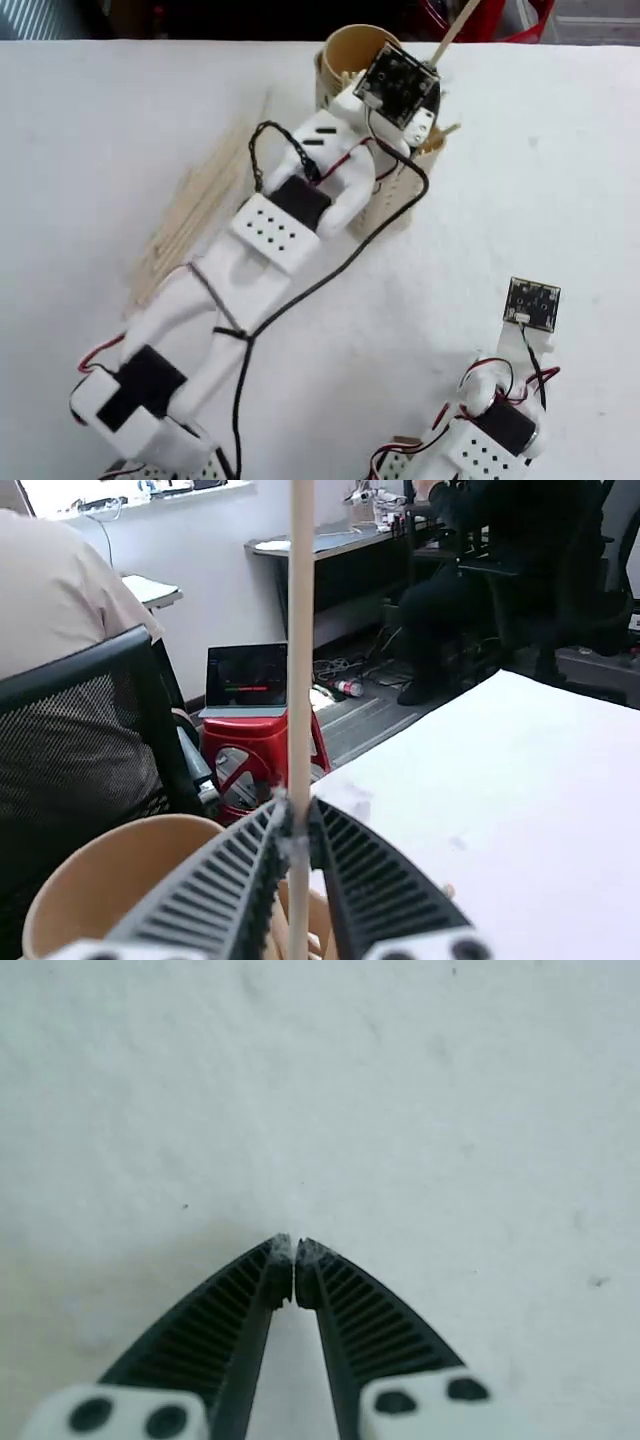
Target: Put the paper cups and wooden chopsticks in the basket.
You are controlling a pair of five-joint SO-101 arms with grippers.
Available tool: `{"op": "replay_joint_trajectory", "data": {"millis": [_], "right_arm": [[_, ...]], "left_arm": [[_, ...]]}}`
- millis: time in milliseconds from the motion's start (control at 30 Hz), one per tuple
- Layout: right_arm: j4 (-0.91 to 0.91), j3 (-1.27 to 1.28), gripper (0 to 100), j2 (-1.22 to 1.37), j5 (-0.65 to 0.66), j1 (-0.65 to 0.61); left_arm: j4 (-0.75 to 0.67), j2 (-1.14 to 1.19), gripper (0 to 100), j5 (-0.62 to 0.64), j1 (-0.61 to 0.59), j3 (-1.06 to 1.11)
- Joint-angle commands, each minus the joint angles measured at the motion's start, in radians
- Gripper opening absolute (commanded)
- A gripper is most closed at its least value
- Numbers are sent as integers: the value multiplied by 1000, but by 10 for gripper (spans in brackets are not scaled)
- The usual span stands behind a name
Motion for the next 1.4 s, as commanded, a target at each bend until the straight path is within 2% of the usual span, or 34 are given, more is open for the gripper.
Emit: {"op": "replay_joint_trajectory", "data": {"millis": [0,133,267,500,667,833,900,1033,1067,1200,1367], "right_arm": [[5,9,19,-8,9,4],[5,9,19,-8,9,4],[5,9,19,-8,9,4],[5,9,19,-8,9,4],[5,9,19,-8,9,4],[5,9,19,-8,9,4],[5,9,19,-8,9,4],[5,9,19,-8,9,4],[5,9,19,-8,9,4],[5,9,19,-8,9,4],[5,9,19,-8,9,4]], "left_arm": [[-37,13,24,55,-36,-14],[-31,16,28,57,-44,-14],[-26,12,93,60,-47,-6],[71,4,94,60,-48,-14],[167,-119,94,109,-88,-11],[362,-344,85,138,-217,-8],[427,-423,24,138,-309,-5],[612,-470,42,137,-522,-8],[652,-461,46,118,-575,-5],[784,-328,46,-101,-717,9],[961,-59,60,-354,-753,3]]}}
